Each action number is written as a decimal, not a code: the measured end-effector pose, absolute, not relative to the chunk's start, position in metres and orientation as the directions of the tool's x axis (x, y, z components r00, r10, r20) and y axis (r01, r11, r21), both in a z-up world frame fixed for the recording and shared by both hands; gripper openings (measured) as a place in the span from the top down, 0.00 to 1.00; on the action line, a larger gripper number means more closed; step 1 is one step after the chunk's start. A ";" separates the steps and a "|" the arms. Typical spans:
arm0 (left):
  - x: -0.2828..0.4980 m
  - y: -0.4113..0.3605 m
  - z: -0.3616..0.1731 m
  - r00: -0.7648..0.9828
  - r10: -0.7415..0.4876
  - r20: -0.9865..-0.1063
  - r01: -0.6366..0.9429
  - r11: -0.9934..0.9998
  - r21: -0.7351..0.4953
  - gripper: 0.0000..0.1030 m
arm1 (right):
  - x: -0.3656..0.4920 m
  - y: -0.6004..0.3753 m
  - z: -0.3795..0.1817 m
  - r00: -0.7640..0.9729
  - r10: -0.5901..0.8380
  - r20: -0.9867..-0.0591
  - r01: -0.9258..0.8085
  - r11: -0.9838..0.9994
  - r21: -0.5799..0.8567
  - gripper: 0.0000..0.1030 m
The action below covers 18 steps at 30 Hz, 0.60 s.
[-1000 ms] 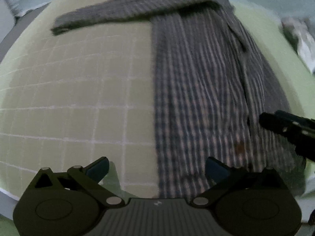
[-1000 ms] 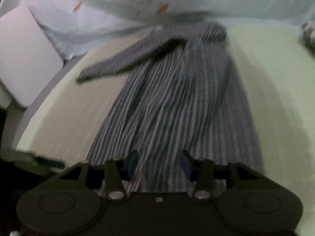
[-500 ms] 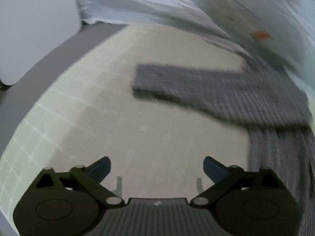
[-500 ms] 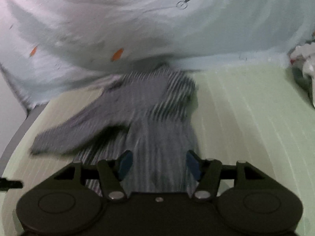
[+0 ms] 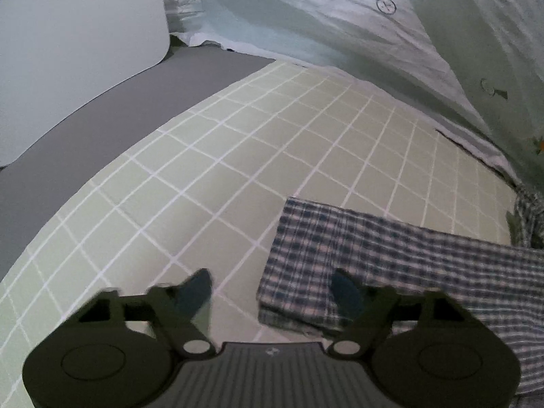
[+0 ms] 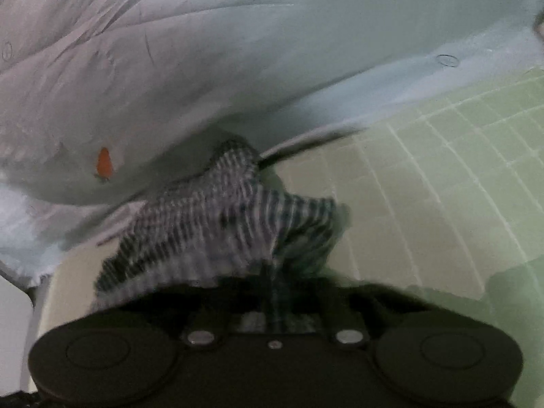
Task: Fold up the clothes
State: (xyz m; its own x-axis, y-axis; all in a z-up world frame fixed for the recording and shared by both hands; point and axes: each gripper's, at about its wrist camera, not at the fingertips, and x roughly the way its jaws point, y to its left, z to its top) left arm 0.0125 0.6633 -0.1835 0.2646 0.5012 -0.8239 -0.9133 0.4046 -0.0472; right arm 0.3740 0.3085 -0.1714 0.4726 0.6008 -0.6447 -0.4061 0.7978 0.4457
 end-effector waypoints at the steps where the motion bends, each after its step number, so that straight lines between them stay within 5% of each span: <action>1: 0.014 0.663 -0.185 0.266 0.504 -0.821 -0.908 0.416 -0.039 0.39 | 0.376 0.314 -0.169 0.486 0.592 -0.643 -0.421 0.803 0.421 0.98; 4: 0.019 0.660 -0.184 0.302 0.507 -0.808 -0.885 0.463 -0.040 0.60 | 0.382 0.327 -0.169 0.508 0.564 -0.651 -0.450 0.818 0.358 0.98; 10: 0.015 0.663 -0.183 0.322 0.494 -0.808 -0.901 0.421 -0.101 0.59 | 0.383 0.337 -0.173 0.531 0.510 -0.677 -0.458 0.845 0.277 0.92; 12: 0.010 0.663 -0.181 0.337 0.488 -0.805 -0.907 0.399 -0.138 0.52 | 0.374 0.330 -0.162 0.569 0.474 -0.672 -0.444 0.865 0.234 0.59; 13: 0.007 0.663 -0.180 0.341 0.489 -0.803 -0.909 0.389 -0.150 0.50 | 0.368 0.325 -0.156 0.589 0.456 -0.667 -0.437 0.874 0.211 0.30; 14: 0.005 0.664 -0.180 0.346 0.489 -0.801 -0.911 0.380 -0.161 0.47 | 0.359 0.319 -0.148 0.606 0.447 -0.658 -0.437 0.878 0.194 0.19; 18: -0.001 0.662 -0.183 0.369 0.475 -0.799 -0.911 0.354 -0.210 0.38 | 0.312 0.295 -0.131 0.611 0.457 -0.646 -0.501 0.855 0.132 0.05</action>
